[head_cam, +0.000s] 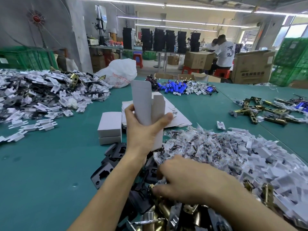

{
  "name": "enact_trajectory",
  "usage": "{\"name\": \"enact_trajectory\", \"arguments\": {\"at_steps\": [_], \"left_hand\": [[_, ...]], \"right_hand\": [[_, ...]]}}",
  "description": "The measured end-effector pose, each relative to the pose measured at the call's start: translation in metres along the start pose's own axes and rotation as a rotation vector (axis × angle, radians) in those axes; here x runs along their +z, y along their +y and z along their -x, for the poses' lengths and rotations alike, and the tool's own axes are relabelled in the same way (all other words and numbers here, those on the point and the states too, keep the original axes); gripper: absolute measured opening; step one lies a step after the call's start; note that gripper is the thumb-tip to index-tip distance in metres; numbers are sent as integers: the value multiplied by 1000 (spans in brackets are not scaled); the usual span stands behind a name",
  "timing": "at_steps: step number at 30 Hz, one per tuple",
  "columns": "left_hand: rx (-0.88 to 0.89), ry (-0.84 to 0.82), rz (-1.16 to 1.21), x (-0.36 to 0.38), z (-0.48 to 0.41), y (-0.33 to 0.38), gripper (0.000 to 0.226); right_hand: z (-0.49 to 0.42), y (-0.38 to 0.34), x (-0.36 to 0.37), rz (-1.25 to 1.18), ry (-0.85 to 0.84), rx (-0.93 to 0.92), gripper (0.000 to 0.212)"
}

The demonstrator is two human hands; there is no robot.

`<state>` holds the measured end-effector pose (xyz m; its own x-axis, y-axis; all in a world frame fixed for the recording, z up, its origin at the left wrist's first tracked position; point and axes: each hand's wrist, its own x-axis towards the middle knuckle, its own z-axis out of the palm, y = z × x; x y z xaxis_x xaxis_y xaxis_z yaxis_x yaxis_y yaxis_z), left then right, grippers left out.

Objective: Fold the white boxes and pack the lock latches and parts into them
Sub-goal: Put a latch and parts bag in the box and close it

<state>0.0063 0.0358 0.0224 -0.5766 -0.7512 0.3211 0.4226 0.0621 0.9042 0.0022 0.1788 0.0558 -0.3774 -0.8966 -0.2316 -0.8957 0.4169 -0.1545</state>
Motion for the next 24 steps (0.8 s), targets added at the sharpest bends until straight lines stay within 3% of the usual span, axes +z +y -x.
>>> {"name": "enact_trajectory", "arguments": {"at_steps": [5,7,10,19,24], "left_hand": [[30,47,-8,-5,-5,0,69],[46,63,-5,-6,-6,-1,63],[65,69,-20,-5,-6,3,56],[208,173,46,-4,-5,11,62],[207,195,-18,-6,-4,6,65]], "right_hand": [[-17,-27,10,170,-7,20,32],[-21,-29,11,169,13,36,24],[-22,-31,13,102,25,64,29],[-2,2,-8,-533,72,219,28],[15,28,-17,-1005,277,222,28]]}}
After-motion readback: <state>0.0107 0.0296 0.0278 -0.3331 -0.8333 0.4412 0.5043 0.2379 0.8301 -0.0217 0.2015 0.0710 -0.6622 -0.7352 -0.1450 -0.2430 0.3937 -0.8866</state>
